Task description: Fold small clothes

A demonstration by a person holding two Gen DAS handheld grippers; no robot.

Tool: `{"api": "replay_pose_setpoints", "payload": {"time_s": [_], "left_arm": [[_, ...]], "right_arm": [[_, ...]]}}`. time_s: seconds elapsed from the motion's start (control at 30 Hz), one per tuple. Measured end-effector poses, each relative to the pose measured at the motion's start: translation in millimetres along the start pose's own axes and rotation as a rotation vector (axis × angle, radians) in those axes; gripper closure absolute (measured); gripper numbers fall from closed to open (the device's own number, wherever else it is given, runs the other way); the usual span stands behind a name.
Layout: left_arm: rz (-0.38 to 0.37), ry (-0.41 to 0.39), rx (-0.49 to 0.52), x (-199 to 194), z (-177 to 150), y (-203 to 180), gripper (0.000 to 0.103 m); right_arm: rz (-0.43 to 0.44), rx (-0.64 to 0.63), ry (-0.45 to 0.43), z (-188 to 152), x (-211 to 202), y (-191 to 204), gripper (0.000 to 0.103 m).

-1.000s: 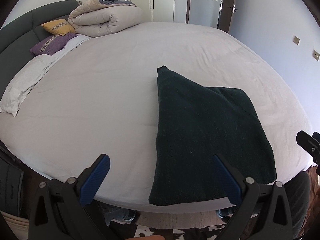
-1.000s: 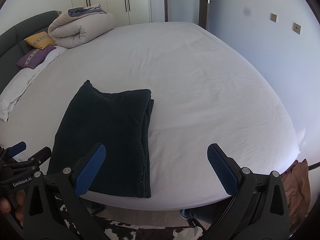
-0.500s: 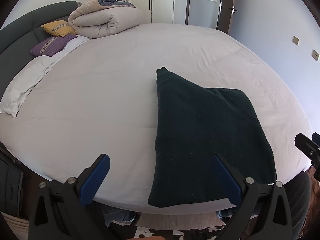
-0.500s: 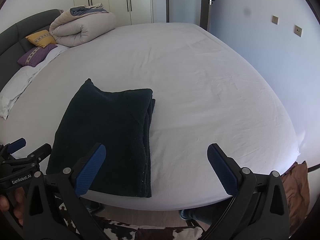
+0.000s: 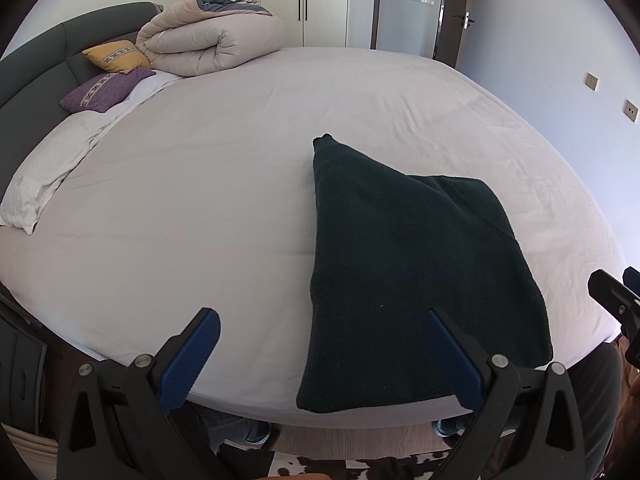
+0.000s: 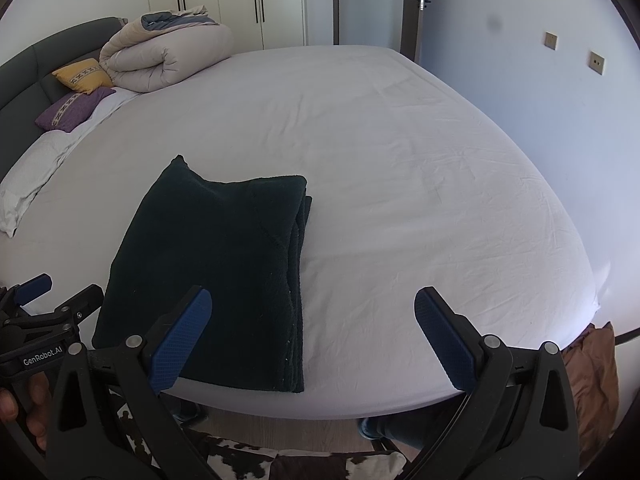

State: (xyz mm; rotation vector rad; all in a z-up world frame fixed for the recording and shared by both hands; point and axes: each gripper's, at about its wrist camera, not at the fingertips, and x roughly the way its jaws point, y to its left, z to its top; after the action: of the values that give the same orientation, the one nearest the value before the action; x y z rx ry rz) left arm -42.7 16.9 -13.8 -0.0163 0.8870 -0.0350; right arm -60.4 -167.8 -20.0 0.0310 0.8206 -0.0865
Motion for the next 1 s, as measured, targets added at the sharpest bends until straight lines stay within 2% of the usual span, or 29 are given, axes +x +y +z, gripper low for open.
{"api": "replay_pose_setpoints", "payload": {"time_s": [1.0], "left_arm": [[-0.004,0.01,-0.009,2.0,-5.3,2.1,0.0]], "right_arm": [[0.006,-0.017,0.009,-1.7,7.6,5.7,0.0]]}}
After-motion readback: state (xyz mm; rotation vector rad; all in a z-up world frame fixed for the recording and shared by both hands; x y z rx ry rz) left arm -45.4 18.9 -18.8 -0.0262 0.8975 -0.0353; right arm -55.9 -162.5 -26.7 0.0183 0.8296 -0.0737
